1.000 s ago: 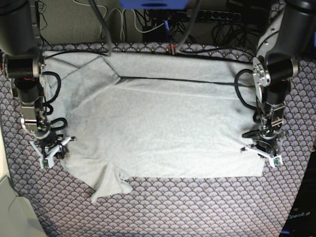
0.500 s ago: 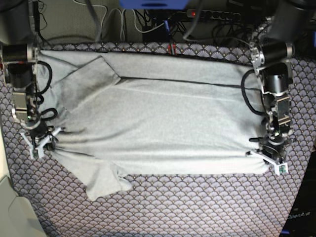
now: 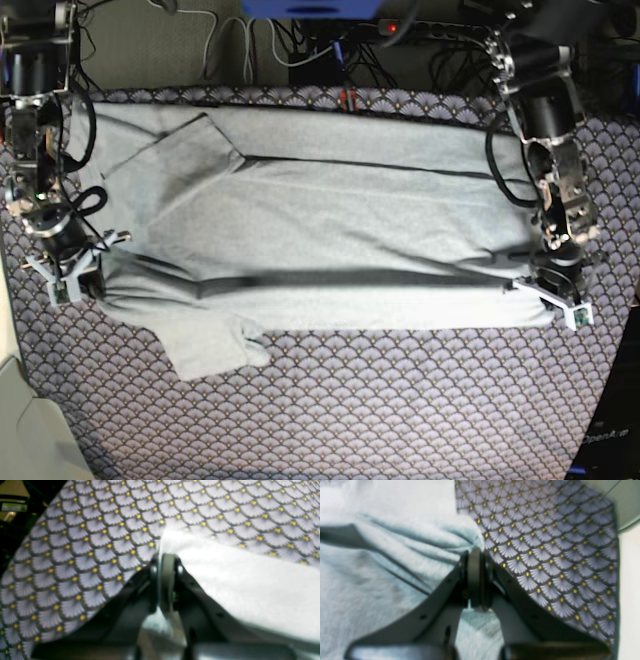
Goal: Fold the T-shirt properly
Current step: 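Fold the hem up over the collar fold with both grippers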
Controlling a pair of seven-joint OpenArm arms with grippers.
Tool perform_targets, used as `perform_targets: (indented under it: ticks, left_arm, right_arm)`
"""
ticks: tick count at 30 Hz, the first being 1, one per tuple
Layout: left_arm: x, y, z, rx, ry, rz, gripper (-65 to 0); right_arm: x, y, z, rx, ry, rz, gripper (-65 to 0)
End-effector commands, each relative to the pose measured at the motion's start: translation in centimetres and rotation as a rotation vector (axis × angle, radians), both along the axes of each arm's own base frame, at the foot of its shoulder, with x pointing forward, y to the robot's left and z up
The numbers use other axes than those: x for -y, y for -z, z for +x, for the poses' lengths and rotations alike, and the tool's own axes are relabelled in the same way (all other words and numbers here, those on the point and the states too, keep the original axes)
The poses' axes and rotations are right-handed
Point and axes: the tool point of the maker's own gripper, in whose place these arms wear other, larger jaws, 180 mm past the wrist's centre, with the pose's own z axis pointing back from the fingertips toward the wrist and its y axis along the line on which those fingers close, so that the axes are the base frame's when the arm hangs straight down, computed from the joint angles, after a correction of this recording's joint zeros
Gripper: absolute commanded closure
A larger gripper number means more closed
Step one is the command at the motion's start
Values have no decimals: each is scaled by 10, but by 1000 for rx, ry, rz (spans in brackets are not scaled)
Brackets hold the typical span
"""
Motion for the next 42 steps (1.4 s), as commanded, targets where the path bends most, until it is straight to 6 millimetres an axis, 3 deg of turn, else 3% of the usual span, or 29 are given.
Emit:
perform_targets:
  ticks: [1,4,13,20,27,37,42]
  left_arm:
    - [-10,-27,11,74,-10,29,-5]
    - [-11,-26,6,65,-15,30,-5]
    - [-10,-52,-11,111,-3,91,-5]
    - [-10,-40,-36,78,4,117,-5]
    - [-32,-31,-73,81,-74,53,-5]
    - [-36,8,-118,-28,-98,-45,-5]
    - [-34,-3,-125,-25,-82,-20,-5]
  right_arm:
    - [7,-18,4,49,2,-17,0]
    - [4,-22,-3,59,-8,-23,0]
    - [11,-28,-45,69,12,-29,0]
    - [14,-15,-85,18,8,-15,0]
    - [11,12,-120,-81,-2,-15,0]
    - [12,35,-158,-179,1,-16,0]
    - [12,41,-171,-212,-3,-20,0]
